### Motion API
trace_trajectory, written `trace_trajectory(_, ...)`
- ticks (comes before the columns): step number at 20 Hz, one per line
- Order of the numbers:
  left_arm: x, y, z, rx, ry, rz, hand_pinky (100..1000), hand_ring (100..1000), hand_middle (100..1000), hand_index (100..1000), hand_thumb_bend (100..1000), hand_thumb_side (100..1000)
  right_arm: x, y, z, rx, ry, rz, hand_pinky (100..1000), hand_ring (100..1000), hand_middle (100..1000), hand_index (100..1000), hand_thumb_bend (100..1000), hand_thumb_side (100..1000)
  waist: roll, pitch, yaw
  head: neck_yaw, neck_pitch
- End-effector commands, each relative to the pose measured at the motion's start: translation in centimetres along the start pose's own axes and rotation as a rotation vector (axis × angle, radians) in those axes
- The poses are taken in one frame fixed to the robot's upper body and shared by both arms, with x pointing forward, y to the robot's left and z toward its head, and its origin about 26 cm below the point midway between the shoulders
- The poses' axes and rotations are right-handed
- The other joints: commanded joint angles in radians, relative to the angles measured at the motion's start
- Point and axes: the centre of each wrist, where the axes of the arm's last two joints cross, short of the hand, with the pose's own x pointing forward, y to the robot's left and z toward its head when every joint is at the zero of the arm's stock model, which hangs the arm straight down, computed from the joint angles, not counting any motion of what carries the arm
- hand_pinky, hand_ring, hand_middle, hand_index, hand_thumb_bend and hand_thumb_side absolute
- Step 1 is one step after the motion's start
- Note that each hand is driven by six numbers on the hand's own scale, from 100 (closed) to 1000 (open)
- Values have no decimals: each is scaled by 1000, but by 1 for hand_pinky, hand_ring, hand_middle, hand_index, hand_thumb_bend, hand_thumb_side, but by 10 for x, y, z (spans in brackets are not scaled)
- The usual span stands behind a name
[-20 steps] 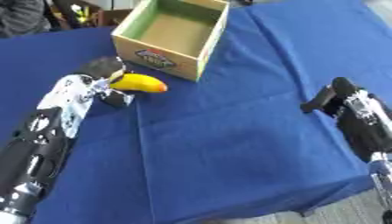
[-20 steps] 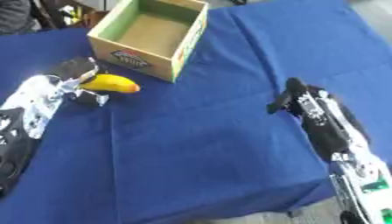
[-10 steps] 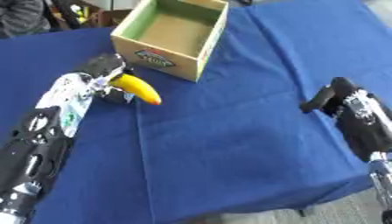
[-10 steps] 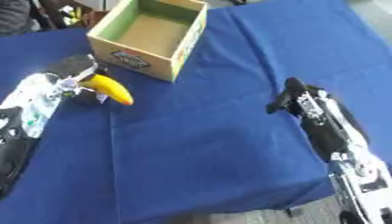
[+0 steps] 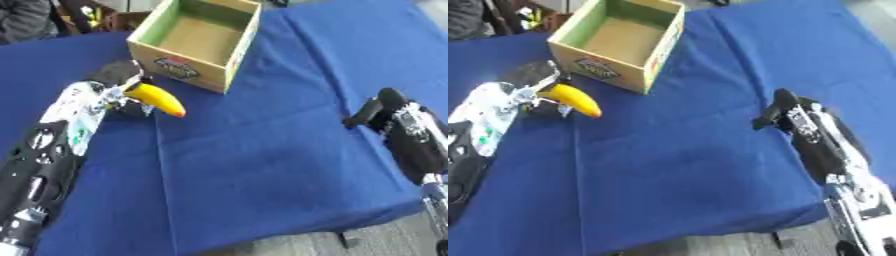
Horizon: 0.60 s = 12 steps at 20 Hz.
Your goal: Pick up objects on the table and place them in the box.
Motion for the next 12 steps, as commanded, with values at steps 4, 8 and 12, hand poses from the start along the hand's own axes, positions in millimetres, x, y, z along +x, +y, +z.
trace_trajectory(4, -8, 20, 5, 23, 13, -55, 613, 509, 487, 625, 100, 173, 7, -2, 0, 1, -21, 18, 689, 515, 420, 466, 352, 695, -2, -23, 3, -4, 6)
trace_trajectory(8, -10, 23, 6, 19, 19, -70, 613, 508, 486, 624, 100, 173, 7, -2, 0, -1, -20, 18, 689, 515, 420, 466, 352, 694, -1, -27, 4, -6, 6)
trace_trajectory(12, -12, 26, 7, 21, 23, -78, 614, 508, 486, 623, 100, 172, 6, -2, 0, -1, -19, 17, 689, 515, 420, 466, 352, 694, 0, -28, 4, -7, 5)
